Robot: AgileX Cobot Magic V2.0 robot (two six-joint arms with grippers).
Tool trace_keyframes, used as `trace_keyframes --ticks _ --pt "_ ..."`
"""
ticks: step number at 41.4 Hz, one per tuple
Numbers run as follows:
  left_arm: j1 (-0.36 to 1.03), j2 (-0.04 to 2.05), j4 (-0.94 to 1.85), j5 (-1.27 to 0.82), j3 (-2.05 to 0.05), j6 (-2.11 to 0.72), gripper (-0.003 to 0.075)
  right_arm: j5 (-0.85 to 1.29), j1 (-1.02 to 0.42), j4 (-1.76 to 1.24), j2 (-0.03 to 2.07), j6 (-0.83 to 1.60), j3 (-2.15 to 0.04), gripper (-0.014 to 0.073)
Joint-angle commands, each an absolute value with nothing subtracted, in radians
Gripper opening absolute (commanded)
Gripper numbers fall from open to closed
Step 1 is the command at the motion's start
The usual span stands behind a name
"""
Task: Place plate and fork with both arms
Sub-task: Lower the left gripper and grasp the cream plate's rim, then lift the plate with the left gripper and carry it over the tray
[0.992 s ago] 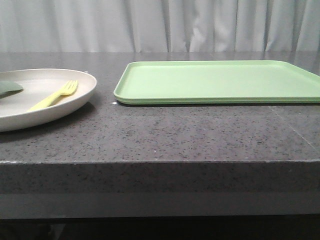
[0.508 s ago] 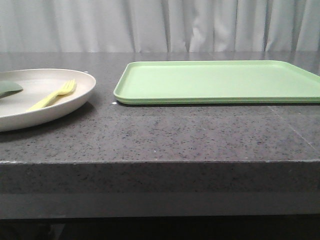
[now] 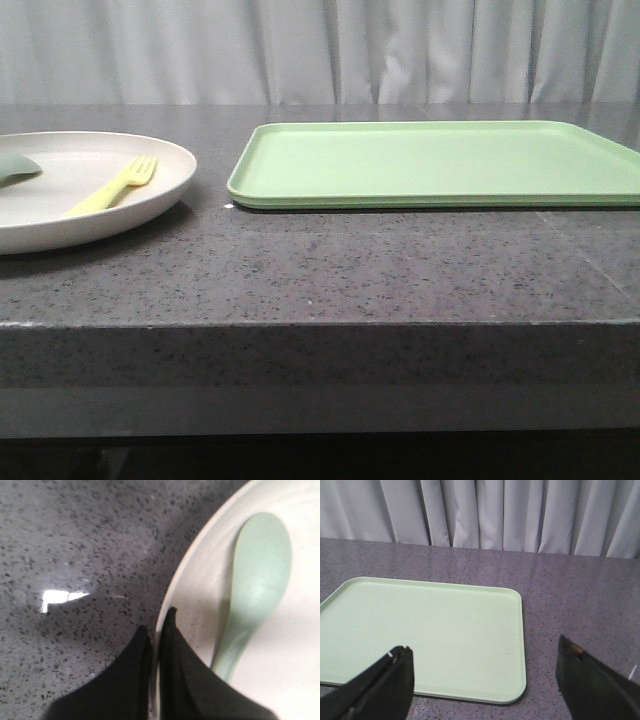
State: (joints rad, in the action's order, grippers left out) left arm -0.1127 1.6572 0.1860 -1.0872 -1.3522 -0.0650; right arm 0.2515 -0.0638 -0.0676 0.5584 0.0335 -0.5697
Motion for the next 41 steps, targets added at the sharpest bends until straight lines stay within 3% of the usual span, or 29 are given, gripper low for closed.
trace_keyframes --ticks 1,8,18,41 --pt "-0.172 1.589 0.300 -1.063 -1.378 -0.101 -0.0018 0.169 -0.063 -0.069 0.566 0.038 -0.608 0.0603" --pt "-0.242 1.560 0.448 -1.061 -1.386 -0.159 -0.0018 0.169 -0.063 -0.069 0.566 0.038 -0.608 0.0603" --pt "-0.215 1.558 0.525 -1.087 -1.448 -0.161 -0.0018 0.169 -0.063 -0.069 0.566 0.038 -0.608 0.0603" --pt "0.193 1.830 0.584 -1.082 -1.789 -0.038 -0.0018 0.169 -0.063 -0.069 0.566 0.038 -0.608 0.0603"
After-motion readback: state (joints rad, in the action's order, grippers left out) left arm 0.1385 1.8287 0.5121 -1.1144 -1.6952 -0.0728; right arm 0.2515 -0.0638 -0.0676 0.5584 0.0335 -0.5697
